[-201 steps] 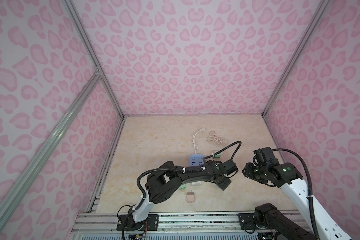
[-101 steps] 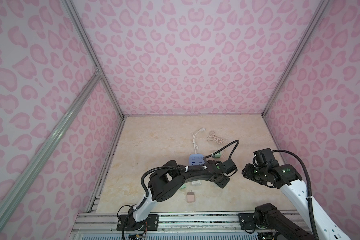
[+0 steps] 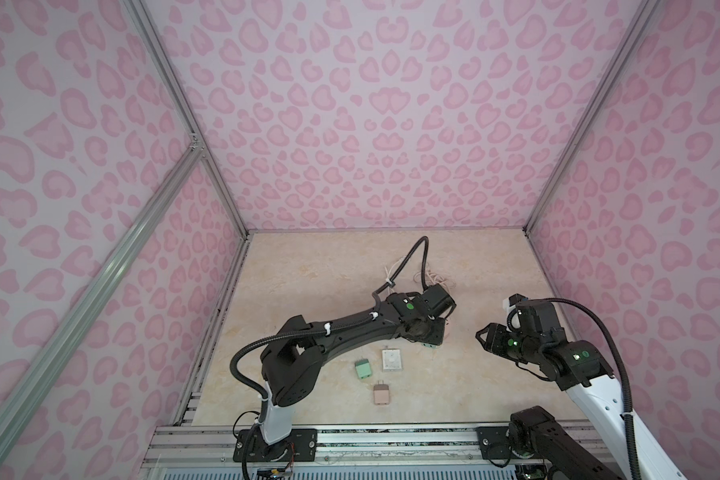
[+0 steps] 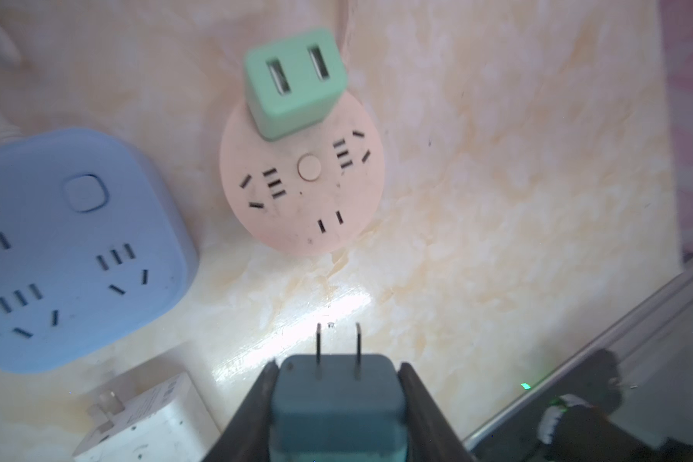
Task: Insert the plug
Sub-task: 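Lift the teal adapter with the left gripper toward the approaching right gripper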
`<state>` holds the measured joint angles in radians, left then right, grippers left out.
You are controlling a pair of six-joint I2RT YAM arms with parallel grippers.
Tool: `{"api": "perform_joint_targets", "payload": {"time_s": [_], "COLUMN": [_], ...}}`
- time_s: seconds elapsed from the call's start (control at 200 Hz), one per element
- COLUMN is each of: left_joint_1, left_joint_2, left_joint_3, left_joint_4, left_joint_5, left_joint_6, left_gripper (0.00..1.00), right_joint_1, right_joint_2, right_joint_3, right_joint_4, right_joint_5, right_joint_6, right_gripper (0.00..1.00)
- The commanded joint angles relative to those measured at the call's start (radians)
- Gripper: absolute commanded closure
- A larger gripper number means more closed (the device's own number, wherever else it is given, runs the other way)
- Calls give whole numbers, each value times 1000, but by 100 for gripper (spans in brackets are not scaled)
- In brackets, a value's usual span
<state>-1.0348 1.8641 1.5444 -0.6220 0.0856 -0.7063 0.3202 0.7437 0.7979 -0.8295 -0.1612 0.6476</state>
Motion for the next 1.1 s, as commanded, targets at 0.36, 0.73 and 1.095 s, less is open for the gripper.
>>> {"api": "perform_joint_targets", "payload": {"time_s": [0.36, 0.73, 1.095], "left_joint_1": [165, 162, 157], "left_joint_2": [-275, -346, -358], "left_joint_3": [-276, -422, -445], "left_joint_4": [492, 710, 768], "left_joint_5": [216, 110, 80], "left_joint_6": [-866, -1132, -1196], "left_gripper": [98, 98, 98], "right_joint_1": [264, 579, 617], "right_joint_2": [24, 99, 21], "right_joint_3": [12, -1, -184], "right_joint_4": [361, 548, 936], "right_joint_5": [132, 537, 553], "right_joint_6": [60, 75, -34], "right_gripper": [59, 72, 58]}}
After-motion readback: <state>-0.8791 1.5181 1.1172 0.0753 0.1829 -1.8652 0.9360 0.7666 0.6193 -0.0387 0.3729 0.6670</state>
